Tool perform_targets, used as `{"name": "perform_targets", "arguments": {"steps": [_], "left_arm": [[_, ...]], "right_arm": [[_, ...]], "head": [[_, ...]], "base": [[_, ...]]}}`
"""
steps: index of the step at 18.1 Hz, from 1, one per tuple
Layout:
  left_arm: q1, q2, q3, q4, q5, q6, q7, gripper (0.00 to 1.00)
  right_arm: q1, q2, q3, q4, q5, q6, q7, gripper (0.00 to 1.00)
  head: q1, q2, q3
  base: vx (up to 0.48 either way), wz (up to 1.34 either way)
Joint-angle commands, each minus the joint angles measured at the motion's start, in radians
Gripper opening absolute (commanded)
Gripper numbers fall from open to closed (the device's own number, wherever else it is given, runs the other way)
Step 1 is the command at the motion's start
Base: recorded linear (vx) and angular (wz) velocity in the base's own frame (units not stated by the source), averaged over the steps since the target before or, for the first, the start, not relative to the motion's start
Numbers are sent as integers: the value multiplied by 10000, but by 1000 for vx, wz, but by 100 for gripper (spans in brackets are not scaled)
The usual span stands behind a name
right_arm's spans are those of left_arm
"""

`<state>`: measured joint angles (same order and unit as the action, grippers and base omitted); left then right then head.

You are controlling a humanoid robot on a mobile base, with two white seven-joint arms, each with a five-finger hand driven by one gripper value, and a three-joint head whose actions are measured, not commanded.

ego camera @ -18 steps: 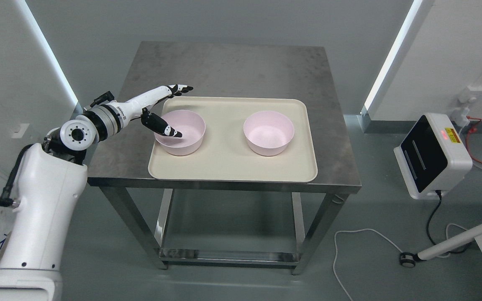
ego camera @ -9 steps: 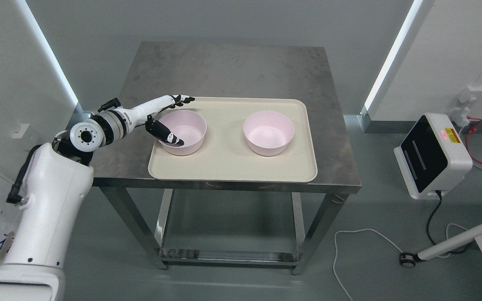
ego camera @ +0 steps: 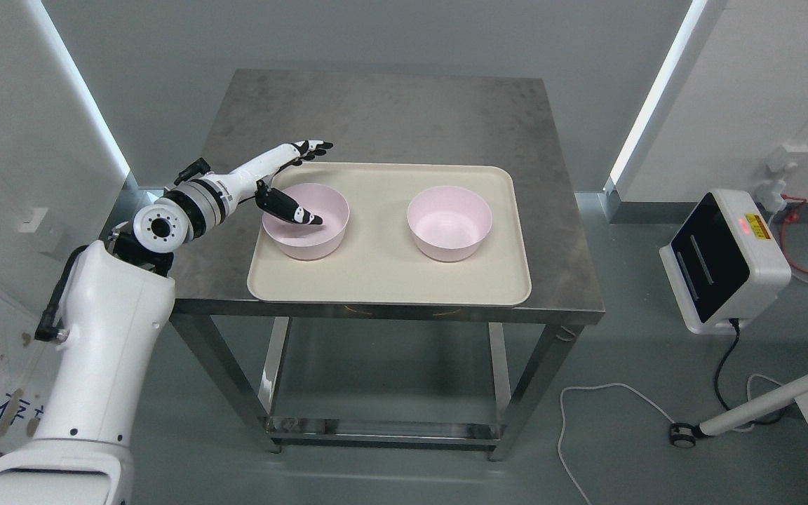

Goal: Stack pink IKEA bowls on left shelf middle
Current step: 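Grasp the rim of the nearer pink bowl with the left hand and lift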

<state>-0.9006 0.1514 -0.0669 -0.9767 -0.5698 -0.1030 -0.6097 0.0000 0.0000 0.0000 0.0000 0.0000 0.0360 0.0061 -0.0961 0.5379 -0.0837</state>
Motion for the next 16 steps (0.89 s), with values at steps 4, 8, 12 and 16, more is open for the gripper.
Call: {"name": "perform_targets", "arguments": {"steps": [4,8,12,16], "left_arm": [[493,-532,531,165,38,416,-100,69],[386,-547,531,149,23,416,-223,52],[370,-578,546,119,23,249,-223,33],[385,-593,516,134,7,-258,-223,16]], "right_arm": [[15,-175,-107,-337,0,-8,0,100],[15,-175,-107,-337,0,-8,0,100],[15,-175,-107,-337,0,-8,0,100],[15,-175,-107,-337,0,-8,0,100]], "head": [[0,0,0],[0,0,0],[0,0,0],[0,1,0]], "base": [[0,0],[0,0],[0,0],[0,0]]}}
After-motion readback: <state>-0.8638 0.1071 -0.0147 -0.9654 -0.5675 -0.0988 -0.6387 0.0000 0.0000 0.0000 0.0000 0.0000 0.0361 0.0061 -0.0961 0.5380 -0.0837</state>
